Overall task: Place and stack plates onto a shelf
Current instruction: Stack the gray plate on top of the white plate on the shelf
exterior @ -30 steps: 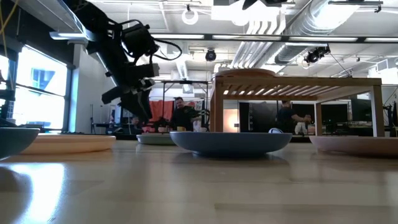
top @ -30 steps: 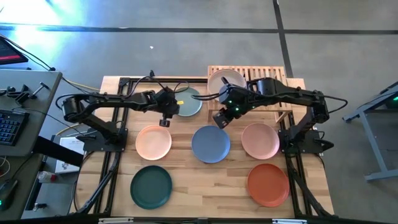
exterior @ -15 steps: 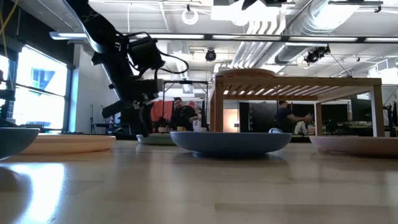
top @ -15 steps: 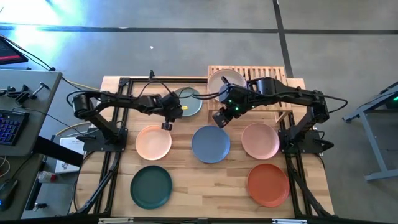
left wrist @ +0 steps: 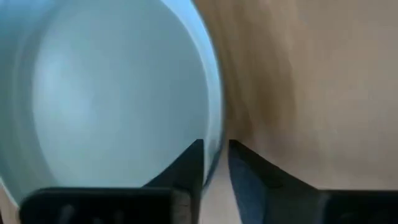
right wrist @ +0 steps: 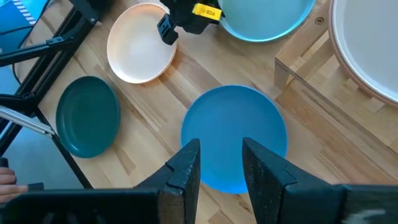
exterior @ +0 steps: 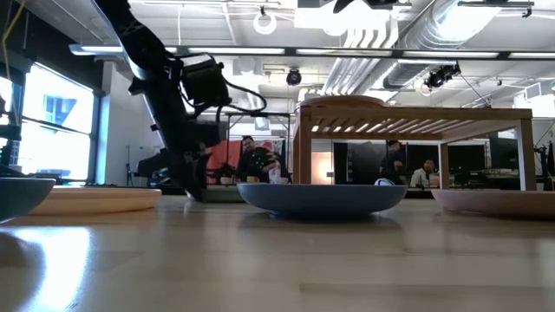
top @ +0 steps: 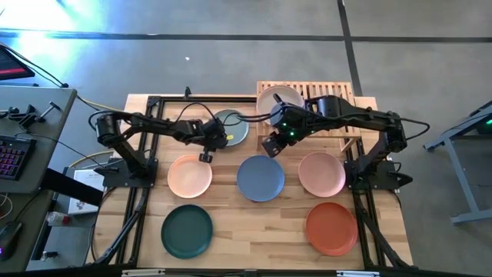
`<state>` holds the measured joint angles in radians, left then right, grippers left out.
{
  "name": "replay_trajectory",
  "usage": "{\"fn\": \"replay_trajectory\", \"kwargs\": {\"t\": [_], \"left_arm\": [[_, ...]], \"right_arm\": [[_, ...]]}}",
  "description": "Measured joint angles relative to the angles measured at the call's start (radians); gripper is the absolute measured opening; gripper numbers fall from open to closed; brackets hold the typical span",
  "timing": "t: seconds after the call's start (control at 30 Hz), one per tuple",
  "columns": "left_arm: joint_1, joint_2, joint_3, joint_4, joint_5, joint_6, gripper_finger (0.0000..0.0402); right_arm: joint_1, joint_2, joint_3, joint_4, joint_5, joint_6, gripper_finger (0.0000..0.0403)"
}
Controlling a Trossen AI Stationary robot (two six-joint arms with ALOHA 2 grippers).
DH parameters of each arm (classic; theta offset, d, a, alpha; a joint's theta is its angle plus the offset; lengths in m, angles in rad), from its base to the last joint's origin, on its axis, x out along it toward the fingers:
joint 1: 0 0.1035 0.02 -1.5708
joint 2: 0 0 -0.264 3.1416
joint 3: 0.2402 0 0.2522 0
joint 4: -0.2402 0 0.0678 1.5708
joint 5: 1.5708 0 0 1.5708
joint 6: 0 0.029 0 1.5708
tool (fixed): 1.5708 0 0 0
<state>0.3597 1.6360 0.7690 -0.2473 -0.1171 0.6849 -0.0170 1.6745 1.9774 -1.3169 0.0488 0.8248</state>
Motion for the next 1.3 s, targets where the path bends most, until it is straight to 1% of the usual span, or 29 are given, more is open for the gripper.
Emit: {"fn": "replay_trajectory", "kwargs": {"t": [0.1, 0.13, 0.27, 0.43, 0.5, 0.6, 0.73, 0.9, 1.03, 1.17, 1.3], "left_arm": [[-0.013, -0.018, 0.002, -0.001, -0.006, 0.0, 0.0014], [-0.018, -0.027, 0.002, -0.011, -0.015, -0.001, 0.0008], [-0.039, -0.067, 0.002, -0.033, -0.045, 0.0, 0.0006], [-0.066, -0.148, 0.002, -0.099, -0.058, -0.003, 0.0003], [-0.084, -0.196, 0.002, -0.142, -0.079, -0.002, 0.0002], [-0.121, -0.276, 0.002, -0.199, -0.126, 0.007, 0.0002], [-0.189, -0.387, 0.002, -0.257, -0.191, 0.085, 0.0001], [-0.284, -0.496, 0.003, -0.29, -0.339, 0.196, 0.0001], [-0.334, -0.541, 0.008, -0.292, -0.457, 0.241, 0.0001], [-0.341, -0.536, 0.084, -0.34, -0.507, 0.231, 0.0001], [-0.336, -0.508, 0.196, -0.391, -0.51, 0.223, 0.0001]], "right_arm": [[0.0, 0.0, 0.0, -0.001, 0.0, 0.013, 0.0096], [0.0, 0.0, 0.0, -0.001, 0.0, 0.013, 0.0096], [-0.016, 0.0, 0.0, 0.006, 0.002, 0.013, 0.0096], [-0.041, 0.0, 0.0, 0.039, 0.057, 0.013, 0.0096], [-0.056, 0.0, 0.0, 0.064, 0.072, 0.013, 0.0096], [-0.086, 0.0, 0.0, 0.112, 0.091, 0.013, 0.0096], [-0.138, 0.0, 0.0, 0.189, 0.11, 0.001, 0.0096], [-0.193, 0.008, 0.0, 0.295, 0.108, -0.082, 0.0096], [-0.225, 0.025, 0.0, 0.386, 0.086, -0.162, 0.0096], [-0.247, 0.035, 0.0, 0.491, 0.082, -0.256, 0.0096], [-0.265, 0.038, 0.0, 0.571, 0.098, -0.333, 0.0096]]}}
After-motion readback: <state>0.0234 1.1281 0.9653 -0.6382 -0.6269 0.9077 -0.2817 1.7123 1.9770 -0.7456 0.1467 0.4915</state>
